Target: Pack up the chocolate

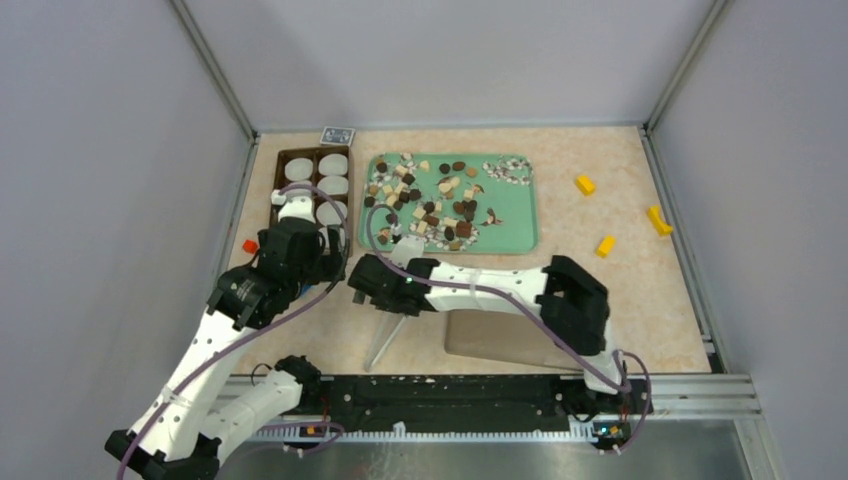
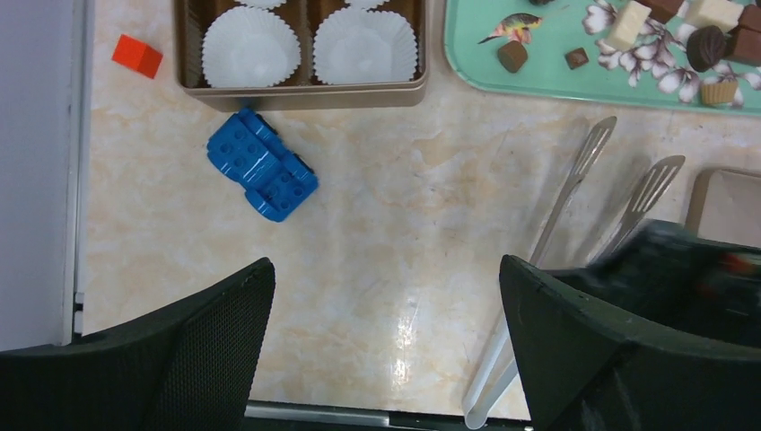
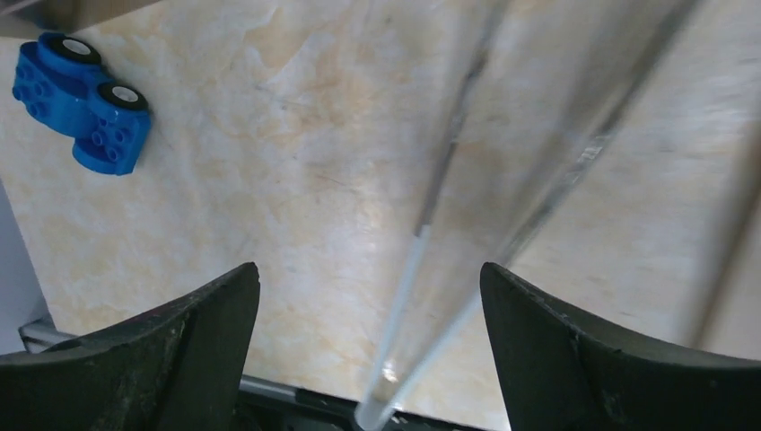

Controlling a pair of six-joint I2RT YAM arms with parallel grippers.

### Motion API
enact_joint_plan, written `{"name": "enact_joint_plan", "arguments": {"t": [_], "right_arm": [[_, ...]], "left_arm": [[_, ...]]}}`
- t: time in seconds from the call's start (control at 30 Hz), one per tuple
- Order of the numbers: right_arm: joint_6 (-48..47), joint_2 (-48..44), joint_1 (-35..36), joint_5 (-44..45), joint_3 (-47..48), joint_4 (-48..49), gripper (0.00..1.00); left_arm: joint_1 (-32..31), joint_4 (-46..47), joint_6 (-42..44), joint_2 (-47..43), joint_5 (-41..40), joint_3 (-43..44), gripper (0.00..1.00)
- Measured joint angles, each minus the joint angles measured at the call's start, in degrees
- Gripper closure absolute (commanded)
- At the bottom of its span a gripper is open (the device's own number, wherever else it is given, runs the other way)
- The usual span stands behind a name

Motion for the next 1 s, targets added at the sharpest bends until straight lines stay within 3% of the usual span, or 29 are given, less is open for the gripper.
{"name": "enact_joint_plan", "arguments": {"t": [0.1,0.3,0.47,0.73,1.0], "right_arm": [[-3.7,-9.8,-0.2,4.7,-8.2,1.0,0.10],[-10.9,-40.1,-5.6,14.2,-27.9,2.8,0.10],[-15.6,-59.0,-9.7,21.5,-37.1,-1.0,0.10],[-16.3,-72.8,-10.3,30.2,-38.2,-10.7,0.10],[-15.1,-74.1,-10.3,32.1,-39.8,-14.0,0.10]], "left_arm": [[-0.1,2.3,1.0,-0.3,1.5,-1.6,0.01],[-0.5,4.5,0.9,2.8,7.8,-2.1,0.01],[-8.9,7.8,-2.9,7.0,11.5,-6.4,0.01],[-17.6,12.5,-11.7,14.7,13.5,-16.5,0.01],[-20.7,16.8,-13.9,24.9,16.7,-17.9,0.04]]}}
